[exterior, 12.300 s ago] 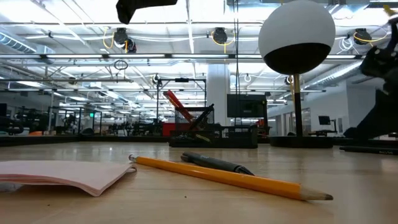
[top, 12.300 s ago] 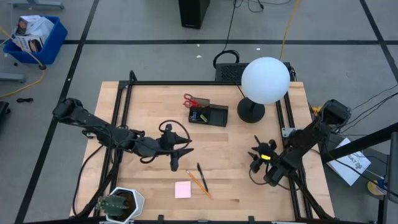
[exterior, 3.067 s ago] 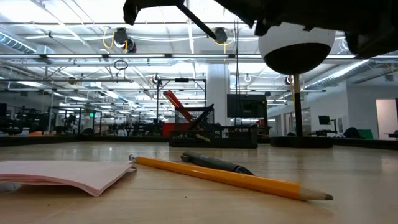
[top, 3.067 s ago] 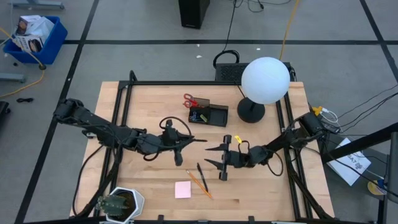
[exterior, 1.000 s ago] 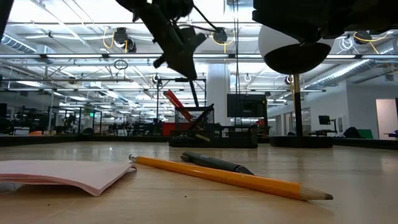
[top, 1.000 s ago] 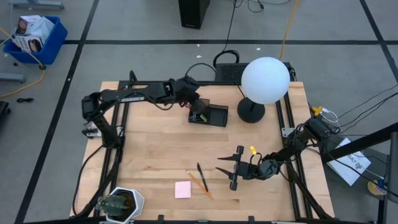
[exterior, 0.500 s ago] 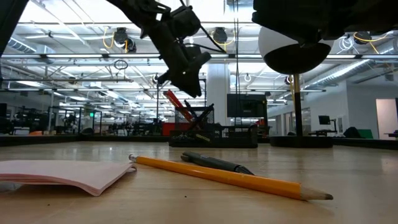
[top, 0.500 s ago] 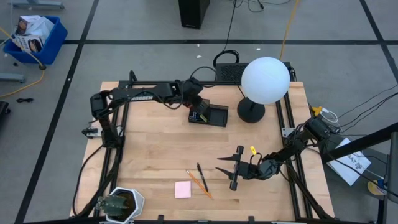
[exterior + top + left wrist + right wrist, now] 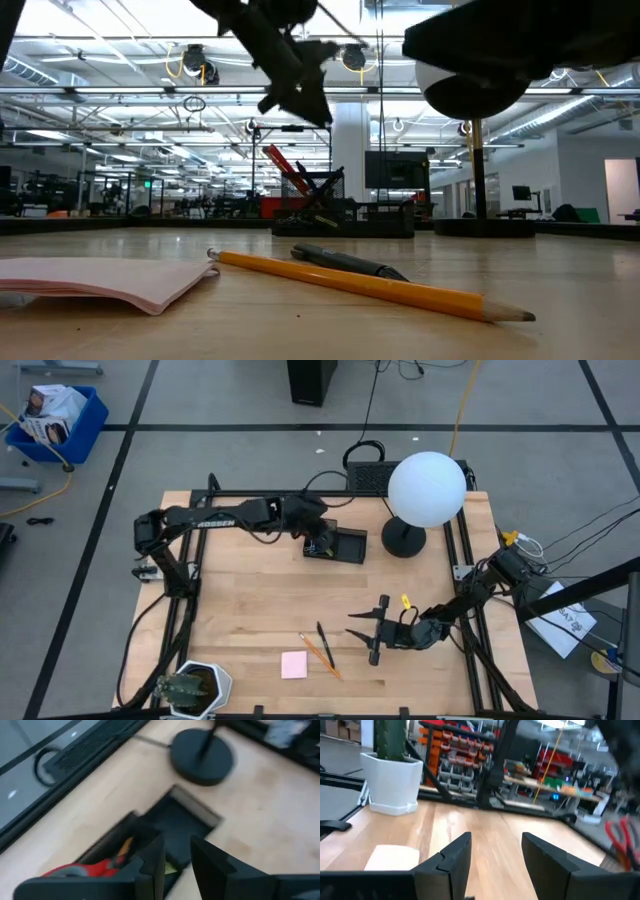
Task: Pick and place office supplies into organizer
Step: Put the black pen into the black desk organizer
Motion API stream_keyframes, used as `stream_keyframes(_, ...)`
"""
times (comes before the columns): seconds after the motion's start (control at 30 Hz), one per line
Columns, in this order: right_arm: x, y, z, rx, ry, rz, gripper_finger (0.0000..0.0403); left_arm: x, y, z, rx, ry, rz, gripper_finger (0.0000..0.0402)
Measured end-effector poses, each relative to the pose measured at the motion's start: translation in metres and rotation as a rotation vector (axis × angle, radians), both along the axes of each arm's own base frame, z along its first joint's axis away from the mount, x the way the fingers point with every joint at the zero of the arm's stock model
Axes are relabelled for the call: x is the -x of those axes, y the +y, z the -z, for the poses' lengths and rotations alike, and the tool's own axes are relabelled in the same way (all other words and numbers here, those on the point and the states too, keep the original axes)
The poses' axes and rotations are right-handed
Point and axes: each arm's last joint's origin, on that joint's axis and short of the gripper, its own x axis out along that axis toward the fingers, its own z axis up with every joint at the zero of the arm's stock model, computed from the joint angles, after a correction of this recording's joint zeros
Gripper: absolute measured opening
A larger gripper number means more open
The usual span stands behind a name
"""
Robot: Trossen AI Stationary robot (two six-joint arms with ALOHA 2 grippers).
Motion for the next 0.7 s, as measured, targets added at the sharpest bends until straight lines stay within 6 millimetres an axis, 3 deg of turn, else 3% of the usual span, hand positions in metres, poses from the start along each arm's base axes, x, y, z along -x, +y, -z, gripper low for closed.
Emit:
stream_keyframes(0.2, -0.005, -0.01, 0.016, -0.137, 0.093, 0.048, 0.0169, 0.002, -0.05, -0.026, -0.021, -0.093, 0.129, 0.0092)
stream_keyframes(0.37, -0.013, -0.017, 0.027, -0.283, 0.196, 0.051, 0.0169, 0.009, -0.102, -0.027, -0.052, -0.144, 0.24, 0.0092)
stream_keyframes(0.53, -0.029, -0.015, 0.026, -0.391, 0.312, 0.059, 0.0169, 0.033, -0.147, -0.017, -0.075, -0.232, 0.315, 0.0092)
stream_keyframes(0.7, -0.049, -0.003, 0.012, -0.415, 0.359, 0.012, 0.0169, 0.066, -0.181, -0.005, -0.078, -0.396, 0.337, 0.0093)
